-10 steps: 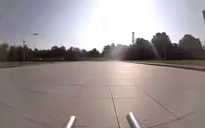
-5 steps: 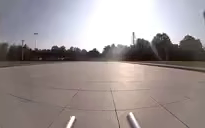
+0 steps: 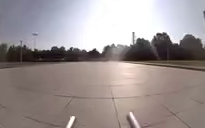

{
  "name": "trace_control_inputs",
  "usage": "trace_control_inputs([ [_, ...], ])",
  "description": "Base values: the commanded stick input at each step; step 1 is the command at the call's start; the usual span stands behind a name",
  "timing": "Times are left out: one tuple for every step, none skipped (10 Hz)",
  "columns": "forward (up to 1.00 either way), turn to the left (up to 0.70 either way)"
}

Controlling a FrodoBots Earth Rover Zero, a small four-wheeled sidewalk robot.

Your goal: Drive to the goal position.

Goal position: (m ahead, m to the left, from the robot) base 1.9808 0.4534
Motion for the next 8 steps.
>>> trace_control_inputs([
  [0.7, 0.0],
  [0.7, 0.0],
  [0.7, 0.0],
  [0.7, 0.0],
  [0.7, 0.0],
  [0.7, 0.0],
  [0.7, 0.0],
  [0.7, 0.0],
])
